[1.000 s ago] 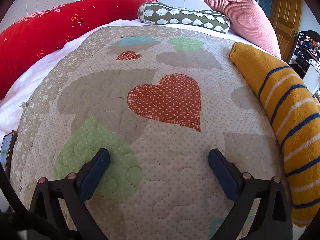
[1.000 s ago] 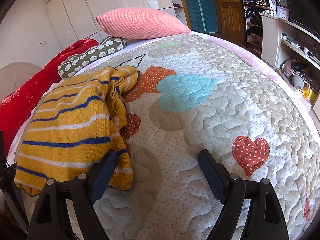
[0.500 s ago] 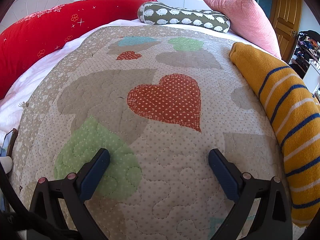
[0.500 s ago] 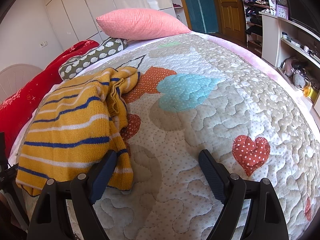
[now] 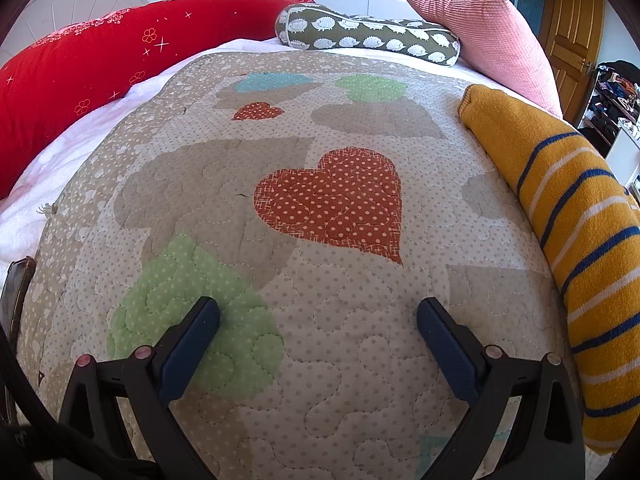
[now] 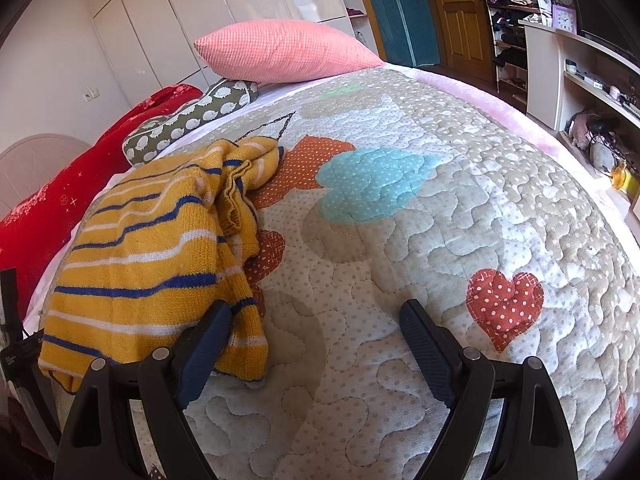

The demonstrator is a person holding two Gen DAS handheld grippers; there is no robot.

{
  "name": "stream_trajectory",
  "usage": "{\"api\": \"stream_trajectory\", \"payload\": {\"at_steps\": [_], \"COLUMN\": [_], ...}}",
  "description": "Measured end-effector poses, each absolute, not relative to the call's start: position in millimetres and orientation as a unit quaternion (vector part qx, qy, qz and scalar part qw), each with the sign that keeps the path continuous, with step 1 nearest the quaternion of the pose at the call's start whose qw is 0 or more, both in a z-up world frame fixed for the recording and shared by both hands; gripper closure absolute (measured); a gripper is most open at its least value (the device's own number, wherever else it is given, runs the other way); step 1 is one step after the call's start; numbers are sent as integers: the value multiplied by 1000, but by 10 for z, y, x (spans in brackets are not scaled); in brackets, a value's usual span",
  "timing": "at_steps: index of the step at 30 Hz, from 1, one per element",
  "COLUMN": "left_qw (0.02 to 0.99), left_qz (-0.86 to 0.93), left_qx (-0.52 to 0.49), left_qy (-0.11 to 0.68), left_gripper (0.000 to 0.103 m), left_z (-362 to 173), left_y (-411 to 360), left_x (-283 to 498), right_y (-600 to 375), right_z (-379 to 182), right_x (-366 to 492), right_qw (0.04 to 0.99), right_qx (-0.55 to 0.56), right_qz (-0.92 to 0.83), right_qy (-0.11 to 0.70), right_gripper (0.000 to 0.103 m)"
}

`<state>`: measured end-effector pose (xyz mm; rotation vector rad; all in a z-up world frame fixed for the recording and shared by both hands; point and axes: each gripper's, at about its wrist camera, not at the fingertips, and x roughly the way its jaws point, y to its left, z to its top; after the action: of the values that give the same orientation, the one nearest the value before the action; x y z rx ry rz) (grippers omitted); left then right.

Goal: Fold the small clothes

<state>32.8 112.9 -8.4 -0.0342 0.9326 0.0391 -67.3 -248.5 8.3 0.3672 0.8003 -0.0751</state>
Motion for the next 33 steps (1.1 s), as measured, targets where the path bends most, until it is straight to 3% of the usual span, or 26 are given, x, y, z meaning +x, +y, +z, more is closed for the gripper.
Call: {"api": "stream_trajectory", "payload": {"at_steps": [24, 33], "left_qw": [875, 870], "left_qz": [-11, -9], "left_qx": [-53, -11], "left_qy": [482, 493], "left_gripper": [0, 0], "left_z": [-62, -106], "left_y": [1182, 1060], "left_x": [364, 341], "right_y": [-2581, -2594], "right_z": [71, 67], "right_x": [-724, -741], "right_qw": [905, 905], "right_qx": [213, 218], "right_qz": [-11, -9], "right_qy": [369, 366], "right_gripper": [11, 11]}}
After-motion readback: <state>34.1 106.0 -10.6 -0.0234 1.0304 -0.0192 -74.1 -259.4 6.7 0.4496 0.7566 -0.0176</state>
